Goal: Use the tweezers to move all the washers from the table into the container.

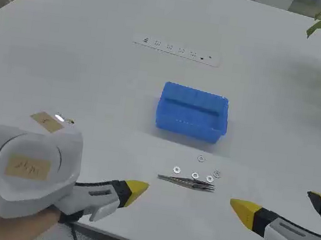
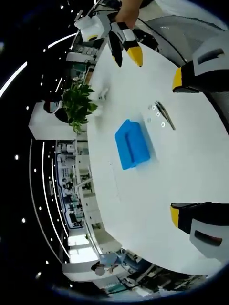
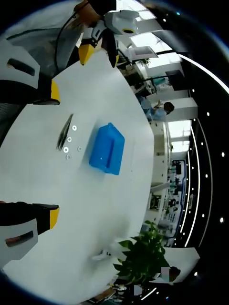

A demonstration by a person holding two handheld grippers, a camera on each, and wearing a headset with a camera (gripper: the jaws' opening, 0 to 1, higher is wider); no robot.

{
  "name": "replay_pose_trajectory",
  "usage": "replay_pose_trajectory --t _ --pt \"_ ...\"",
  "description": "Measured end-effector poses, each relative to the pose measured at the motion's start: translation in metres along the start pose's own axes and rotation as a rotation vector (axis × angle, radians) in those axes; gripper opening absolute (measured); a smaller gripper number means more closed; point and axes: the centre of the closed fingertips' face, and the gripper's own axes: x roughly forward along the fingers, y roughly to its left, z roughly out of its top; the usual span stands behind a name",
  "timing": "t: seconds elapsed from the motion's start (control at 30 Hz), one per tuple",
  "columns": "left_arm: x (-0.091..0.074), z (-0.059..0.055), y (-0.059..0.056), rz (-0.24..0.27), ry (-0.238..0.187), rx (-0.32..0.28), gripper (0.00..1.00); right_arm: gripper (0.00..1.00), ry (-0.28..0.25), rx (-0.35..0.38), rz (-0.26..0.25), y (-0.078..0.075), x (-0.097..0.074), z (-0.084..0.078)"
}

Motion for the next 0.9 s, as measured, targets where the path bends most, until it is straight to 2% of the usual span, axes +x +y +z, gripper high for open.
replay_pose_trajectory --t 0.67,0.77,0.9 --pt "0.009 0.001 0.007 -0.002 0.003 -0.002 0.96 0.91 0.008 -0.046 -0.004 0.000 0.009 0.003" --pt "0.009 0.004 0.007 -0.001 -0.025 0.006 0.92 0.91 0.015 -0.047 0.001 0.001 0.011 0.002" --pt "0.012 0.003 0.008 -0.004 -0.026 0.000 0.92 0.91 0.019 -0.047 0.001 0.000 0.015 0.002"
